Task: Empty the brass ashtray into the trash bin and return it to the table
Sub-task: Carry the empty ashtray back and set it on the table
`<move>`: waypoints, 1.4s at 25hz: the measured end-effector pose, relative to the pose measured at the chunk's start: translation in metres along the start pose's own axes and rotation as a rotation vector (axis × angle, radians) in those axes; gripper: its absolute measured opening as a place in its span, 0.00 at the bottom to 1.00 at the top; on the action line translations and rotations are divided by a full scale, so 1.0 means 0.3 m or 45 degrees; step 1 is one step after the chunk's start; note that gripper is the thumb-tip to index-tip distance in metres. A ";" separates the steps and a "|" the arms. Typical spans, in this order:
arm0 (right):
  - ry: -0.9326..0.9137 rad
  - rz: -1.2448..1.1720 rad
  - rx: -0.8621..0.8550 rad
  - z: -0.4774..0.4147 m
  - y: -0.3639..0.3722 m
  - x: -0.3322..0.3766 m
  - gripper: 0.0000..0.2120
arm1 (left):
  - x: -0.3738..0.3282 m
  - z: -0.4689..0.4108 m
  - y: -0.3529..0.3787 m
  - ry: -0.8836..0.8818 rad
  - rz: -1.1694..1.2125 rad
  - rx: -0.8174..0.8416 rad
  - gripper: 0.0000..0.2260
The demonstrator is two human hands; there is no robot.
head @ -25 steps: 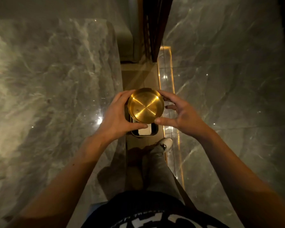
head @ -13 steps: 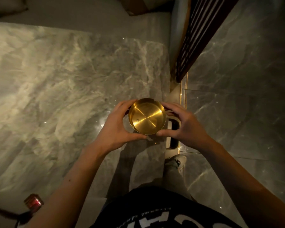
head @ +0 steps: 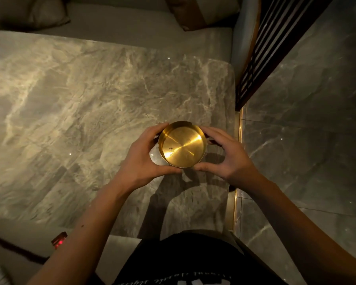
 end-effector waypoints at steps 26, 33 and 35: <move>-0.011 0.035 -0.105 -0.525 0.960 0.405 0.41 | 0.547 0.119 -1.027 0.052 -0.016 0.082 0.43; -0.080 0.023 0.032 -0.574 1.041 0.432 0.40 | 0.596 0.196 -1.083 -0.035 -0.069 -0.044 0.43; -0.072 0.008 0.062 -0.594 1.087 0.438 0.40 | 0.624 0.212 -1.119 -0.058 -0.095 -0.035 0.44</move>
Point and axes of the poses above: each hand's wrist, its own z-axis away from the middle knuckle, its own y-axis out of the palm, x = y × z, the point moved 6 cm from there along -z, towards the middle knuckle, and after that the axes turned 7 degrees about -z, right-handed, at the moved point
